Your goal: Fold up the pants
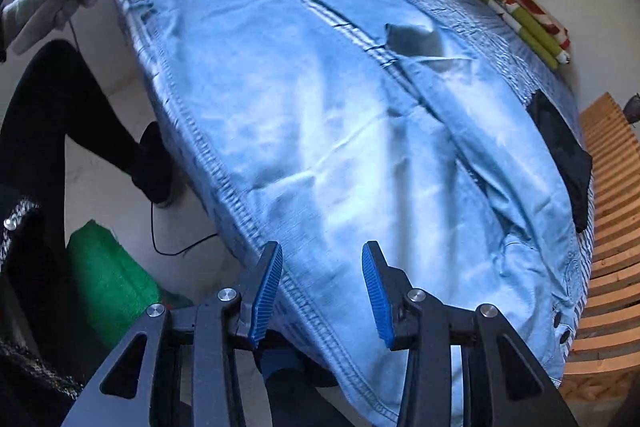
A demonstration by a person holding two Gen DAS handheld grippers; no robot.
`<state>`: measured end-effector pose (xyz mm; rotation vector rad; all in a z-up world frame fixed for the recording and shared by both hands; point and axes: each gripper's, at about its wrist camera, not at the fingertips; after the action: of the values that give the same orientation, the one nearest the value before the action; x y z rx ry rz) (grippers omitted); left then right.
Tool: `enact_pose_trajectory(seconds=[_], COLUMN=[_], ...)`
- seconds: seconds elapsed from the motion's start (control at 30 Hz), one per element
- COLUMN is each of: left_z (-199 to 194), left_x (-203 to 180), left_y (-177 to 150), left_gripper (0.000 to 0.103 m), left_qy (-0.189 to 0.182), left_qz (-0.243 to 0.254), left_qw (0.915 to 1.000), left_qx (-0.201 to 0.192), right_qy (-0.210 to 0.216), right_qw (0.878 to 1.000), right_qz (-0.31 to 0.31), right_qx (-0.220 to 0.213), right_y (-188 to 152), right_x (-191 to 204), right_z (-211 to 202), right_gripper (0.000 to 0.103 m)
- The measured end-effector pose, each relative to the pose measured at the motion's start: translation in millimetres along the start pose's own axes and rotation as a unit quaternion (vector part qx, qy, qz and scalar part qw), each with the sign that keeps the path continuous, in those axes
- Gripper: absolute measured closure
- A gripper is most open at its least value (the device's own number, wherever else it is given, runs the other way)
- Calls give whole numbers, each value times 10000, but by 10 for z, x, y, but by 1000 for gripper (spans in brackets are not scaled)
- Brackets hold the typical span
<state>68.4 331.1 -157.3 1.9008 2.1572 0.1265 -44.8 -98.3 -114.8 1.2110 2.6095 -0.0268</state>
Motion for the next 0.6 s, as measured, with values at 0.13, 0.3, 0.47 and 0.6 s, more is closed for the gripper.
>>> enact_pose_trajectory(seconds=[0.13,0.3,0.47,0.6], left_z=[-19,-276,-545,-682], left_x=[-14,59,65,-21], left_y=[-33,38,86,178], left_gripper=[83,97,97,97], left_qy=[134,-72,-206,-264], left_qz=[-29,-149,-168,-71], left_qw=[9998,9994,9981,9973], left_qx=[-112,-298,-553,-681], right_qy=[-13,-826,-984,-1075], right_qw=[9992,9939,9913,9906], right_qz=[-361,-664,-717,-772], right_qx=[177,300,494,352], right_y=[-50,-33,-78,-96], right_x=[190,298,215,204], right_z=[137,308,290,91], right_gripper=[61,59,86,94])
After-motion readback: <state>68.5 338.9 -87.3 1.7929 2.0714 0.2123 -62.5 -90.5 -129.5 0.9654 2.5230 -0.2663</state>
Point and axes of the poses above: each gripper's, at about its wrist camera, not at the fingertips, and z roughly the way its jaws point, x to its left, y to its top, and after that the axes turned 8 degrees about x, right-handed
